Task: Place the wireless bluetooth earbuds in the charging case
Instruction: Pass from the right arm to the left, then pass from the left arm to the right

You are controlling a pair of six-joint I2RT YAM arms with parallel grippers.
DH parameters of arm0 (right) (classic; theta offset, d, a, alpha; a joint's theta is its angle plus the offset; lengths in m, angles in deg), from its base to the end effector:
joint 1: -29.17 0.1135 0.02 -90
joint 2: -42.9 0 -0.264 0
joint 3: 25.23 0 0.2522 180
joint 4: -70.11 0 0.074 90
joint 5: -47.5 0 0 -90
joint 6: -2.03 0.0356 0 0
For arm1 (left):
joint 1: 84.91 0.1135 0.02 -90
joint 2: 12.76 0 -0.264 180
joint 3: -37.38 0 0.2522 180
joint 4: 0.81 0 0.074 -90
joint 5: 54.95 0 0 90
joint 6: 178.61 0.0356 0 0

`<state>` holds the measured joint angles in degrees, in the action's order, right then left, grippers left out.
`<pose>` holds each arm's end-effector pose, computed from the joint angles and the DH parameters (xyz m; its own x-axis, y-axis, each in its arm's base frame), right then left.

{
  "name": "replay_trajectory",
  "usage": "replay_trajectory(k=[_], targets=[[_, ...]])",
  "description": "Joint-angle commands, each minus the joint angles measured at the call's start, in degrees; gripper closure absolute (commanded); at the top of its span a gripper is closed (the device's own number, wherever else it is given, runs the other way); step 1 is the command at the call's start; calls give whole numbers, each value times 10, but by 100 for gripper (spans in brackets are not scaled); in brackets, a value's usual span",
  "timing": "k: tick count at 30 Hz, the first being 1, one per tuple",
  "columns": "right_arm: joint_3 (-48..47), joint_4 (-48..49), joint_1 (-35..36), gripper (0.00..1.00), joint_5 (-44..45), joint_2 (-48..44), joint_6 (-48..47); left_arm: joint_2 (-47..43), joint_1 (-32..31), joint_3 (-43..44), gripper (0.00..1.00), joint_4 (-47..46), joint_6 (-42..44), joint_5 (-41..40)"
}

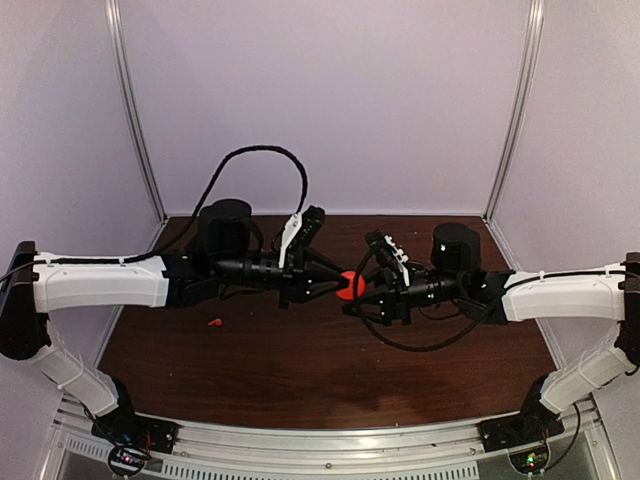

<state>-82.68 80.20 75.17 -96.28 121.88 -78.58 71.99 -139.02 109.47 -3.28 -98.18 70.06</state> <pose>0.1859 0.2338 0.2612 -0.2949 -0.1666 -0.9409 -0.9388 -0.1329 0.3178 0.1848 -0.2902 0.3029 -0.2676 0.1376 -0.9537 0.9635 0.0462 -0.2637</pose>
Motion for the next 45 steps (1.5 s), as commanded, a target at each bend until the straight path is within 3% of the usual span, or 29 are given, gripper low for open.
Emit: replay_trajectory(k=[1, 8, 16, 34, 42, 45], targets=[[-3, 19, 4, 60, 1, -9, 4, -10, 0, 14, 89, -29, -6, 6], [-4, 24, 4, 59, 4, -12, 9, -6, 0, 10, 90, -27, -6, 14], [-6, 24, 4, 67, 8, -13, 10, -6, 0, 4, 90, -30, -7, 15], [-11, 16, 5, 67, 7, -10, 7, 14, 0, 10, 90, -9, -10, 24], [-8, 15, 4, 80, 8, -13, 5, 16, 0, 15, 90, 0, -11, 15], [-6, 15, 4, 83, 8, -15, 4, 13, 0, 14, 83, 0, -12, 0]])
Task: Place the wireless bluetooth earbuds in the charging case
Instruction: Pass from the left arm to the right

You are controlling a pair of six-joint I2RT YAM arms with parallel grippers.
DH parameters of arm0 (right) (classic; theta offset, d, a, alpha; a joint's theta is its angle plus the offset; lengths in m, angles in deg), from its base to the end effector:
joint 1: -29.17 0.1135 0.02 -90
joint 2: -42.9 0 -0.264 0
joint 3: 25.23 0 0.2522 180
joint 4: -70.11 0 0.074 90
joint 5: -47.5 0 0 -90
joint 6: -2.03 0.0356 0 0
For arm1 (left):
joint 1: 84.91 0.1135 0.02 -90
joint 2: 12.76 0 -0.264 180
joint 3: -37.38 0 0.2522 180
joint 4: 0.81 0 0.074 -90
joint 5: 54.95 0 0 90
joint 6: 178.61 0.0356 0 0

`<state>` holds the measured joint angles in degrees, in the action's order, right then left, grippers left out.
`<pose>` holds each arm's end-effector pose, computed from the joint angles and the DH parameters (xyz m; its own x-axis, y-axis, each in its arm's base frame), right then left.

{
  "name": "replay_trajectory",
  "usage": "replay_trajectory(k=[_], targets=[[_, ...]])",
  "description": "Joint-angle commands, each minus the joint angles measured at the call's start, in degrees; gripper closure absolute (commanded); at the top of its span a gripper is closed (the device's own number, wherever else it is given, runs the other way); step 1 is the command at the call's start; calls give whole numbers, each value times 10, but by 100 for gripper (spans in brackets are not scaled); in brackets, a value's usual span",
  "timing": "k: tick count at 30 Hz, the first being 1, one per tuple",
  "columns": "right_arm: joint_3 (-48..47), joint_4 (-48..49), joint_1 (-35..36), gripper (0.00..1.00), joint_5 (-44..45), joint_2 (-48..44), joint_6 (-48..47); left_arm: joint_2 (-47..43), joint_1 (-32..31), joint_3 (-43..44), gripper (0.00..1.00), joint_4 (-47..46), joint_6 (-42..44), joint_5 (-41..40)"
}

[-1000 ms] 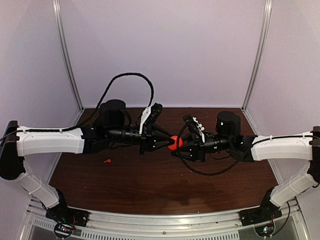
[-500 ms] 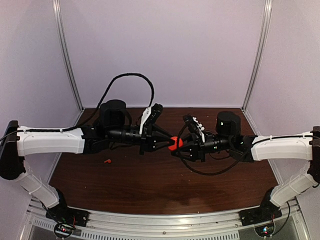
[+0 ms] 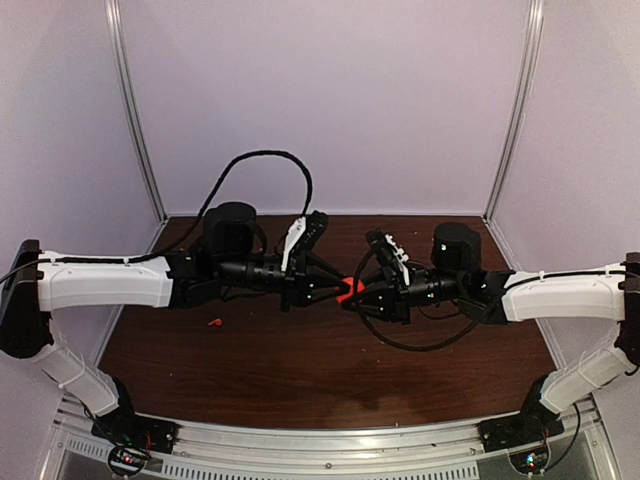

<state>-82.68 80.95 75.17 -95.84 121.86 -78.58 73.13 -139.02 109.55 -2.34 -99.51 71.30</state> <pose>0.1862 0.2340 0.2625 -0.2863 -0.1563 -0.9453 -0.9430 -0.1285 0.3069 0.1861 -0.2930 0.2953 -0.3092 0.1671 -0.9362 0.9509 0.0368 -0.3074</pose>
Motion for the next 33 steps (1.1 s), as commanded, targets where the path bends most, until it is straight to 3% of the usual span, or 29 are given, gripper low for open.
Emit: replay_trajectory(k=[1, 5, 15, 26, 30, 33], targets=[[-6, 8, 4, 84, 3, -15, 5, 0, 0, 15, 77, -7, 1, -21], [-5, 10, 4, 87, 3, -17, 5, -4, 0, 23, 64, 2, 3, -64], [2, 14, 4, 90, 1, -26, 3, -22, 18, 27, 62, 24, 16, -142], [3, 17, 5, 94, 5, -25, 5, -35, 31, 23, 60, 14, 8, -120], [4, 16, 4, 94, 11, -25, 6, -70, 29, -12, 45, -19, 49, -47], [-1, 12, 4, 95, 16, -21, 5, -78, 18, -14, 40, 1, 79, -44]])
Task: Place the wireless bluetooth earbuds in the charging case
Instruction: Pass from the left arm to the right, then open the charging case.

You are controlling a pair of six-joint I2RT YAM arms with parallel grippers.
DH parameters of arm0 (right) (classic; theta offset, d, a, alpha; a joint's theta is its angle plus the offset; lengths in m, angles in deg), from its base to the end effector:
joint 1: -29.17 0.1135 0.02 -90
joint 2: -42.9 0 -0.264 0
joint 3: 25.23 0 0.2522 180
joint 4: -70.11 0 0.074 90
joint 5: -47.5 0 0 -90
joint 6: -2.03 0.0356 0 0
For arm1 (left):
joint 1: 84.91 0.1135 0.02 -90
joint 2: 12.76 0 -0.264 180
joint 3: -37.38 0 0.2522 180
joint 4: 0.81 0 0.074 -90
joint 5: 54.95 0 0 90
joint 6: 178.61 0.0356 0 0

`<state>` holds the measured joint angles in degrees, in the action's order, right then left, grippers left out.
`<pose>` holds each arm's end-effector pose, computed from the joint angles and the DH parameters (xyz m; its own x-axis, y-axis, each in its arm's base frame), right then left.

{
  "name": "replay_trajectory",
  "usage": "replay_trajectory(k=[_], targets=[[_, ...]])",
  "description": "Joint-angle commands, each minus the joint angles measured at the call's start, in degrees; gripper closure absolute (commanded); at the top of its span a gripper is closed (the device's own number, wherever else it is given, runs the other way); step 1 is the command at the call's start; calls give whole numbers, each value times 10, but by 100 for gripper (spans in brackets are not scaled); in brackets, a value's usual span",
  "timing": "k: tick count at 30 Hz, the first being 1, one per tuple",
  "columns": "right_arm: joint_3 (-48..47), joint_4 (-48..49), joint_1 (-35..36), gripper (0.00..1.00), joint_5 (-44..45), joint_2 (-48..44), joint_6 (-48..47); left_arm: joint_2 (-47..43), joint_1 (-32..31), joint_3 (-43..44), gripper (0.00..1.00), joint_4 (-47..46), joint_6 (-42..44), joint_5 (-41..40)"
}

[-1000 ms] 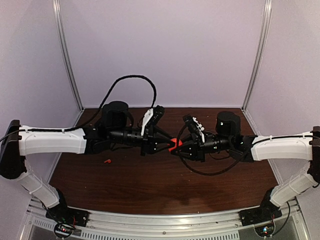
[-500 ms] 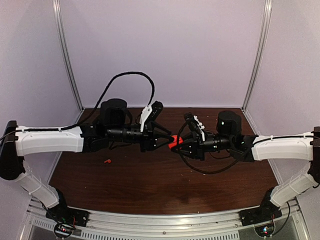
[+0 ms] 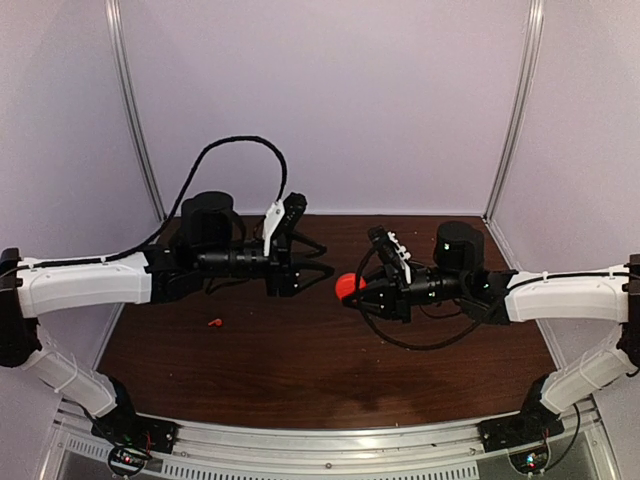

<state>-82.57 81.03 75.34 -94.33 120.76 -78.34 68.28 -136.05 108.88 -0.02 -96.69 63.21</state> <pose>0.1843 0.2324 0.2672 -0.2782 -0.1406 -0.9502 -0.9495 -0.1093 0.2942 0.1948 -0.2685 0.3136 -0.2488 0.1113 -0.9621 0.9523 0.2093 -0.2221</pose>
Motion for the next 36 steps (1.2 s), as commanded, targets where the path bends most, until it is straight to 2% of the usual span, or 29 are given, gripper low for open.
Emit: replay_trajectory(k=[1, 7, 18, 25, 36], targets=[[-4, 10, 2, 95, 1, -10, 2, -24, -16, 0, 39, -5, 62, 36], [-9, 10, 2, 95, 1, -6, 5, 22, -41, 41, 41, 44, 93, 12], [-6, 10, 4, 95, -8, -11, 3, 34, -40, 56, 48, 50, 83, -65], [-4, 5, 8, 96, -7, -13, -6, 24, -16, 45, 53, 23, 32, -62], [-5, 2, 8, 97, -6, -16, -11, 27, -8, 40, 54, 24, 25, -63]])
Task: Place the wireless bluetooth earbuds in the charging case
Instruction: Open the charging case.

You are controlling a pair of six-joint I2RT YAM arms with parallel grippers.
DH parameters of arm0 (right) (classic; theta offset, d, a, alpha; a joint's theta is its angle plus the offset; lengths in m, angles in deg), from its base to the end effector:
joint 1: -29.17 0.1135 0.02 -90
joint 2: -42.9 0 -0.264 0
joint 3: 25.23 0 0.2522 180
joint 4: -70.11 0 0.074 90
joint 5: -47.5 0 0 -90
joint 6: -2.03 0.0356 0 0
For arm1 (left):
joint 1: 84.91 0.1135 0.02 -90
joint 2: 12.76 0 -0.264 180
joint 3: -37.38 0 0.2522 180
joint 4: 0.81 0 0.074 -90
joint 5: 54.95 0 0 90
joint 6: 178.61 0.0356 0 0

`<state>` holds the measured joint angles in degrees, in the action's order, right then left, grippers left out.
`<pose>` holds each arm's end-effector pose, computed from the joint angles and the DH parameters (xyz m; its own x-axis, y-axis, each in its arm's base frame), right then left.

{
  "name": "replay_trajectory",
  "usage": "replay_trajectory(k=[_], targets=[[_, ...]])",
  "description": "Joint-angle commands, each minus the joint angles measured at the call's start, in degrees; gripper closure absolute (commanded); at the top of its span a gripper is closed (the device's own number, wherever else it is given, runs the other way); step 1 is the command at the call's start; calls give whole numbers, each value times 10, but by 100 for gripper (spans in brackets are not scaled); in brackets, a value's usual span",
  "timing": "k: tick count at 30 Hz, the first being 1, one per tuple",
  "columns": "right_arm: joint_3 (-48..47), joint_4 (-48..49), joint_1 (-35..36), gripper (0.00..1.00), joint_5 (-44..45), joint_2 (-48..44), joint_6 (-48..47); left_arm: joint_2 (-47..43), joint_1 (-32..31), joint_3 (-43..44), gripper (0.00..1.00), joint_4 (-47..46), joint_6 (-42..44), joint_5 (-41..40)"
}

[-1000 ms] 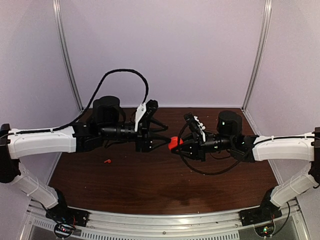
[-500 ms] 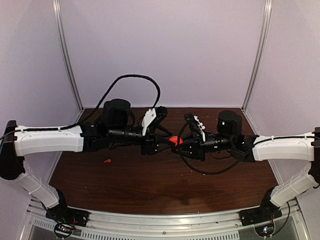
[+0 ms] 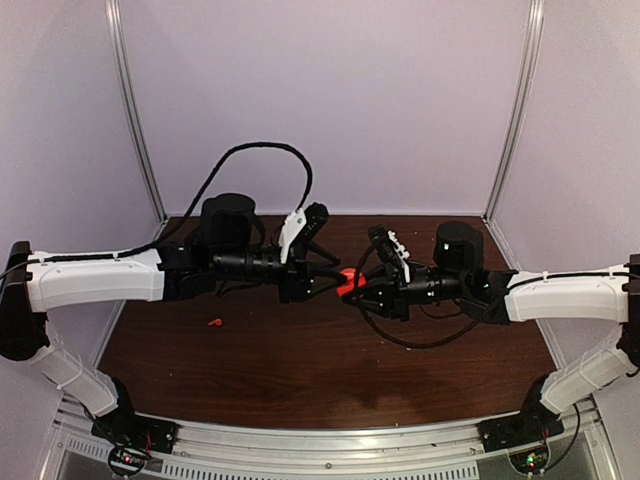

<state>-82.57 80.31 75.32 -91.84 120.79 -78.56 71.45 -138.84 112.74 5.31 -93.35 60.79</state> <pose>0.1858 0.2324 0.2656 -0.2841 -0.1420 -0.9482 -0.9532 -0.0644 0.2953 0.1906 -0.2880 0.3100 -0.2321 0.1923 -0.9535 0.9592 0.2078 -0.1916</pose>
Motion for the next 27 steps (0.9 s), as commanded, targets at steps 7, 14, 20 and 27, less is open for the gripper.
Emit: replay_trajectory(k=[7, 14, 20, 27], targets=[[-4, 7, 9, 97, -30, -20, -11, -7, 31, 0, 54, -28, -23, -67], [-4, 8, 8, 97, -30, -17, -11, -12, 33, -6, 53, -32, -22, -65], [4, 12, 9, 97, -23, -21, -20, -35, 39, -35, 50, -66, -39, -39], [20, 17, 10, 95, -40, -59, -68, -59, 102, -66, 49, -87, -102, 1]])
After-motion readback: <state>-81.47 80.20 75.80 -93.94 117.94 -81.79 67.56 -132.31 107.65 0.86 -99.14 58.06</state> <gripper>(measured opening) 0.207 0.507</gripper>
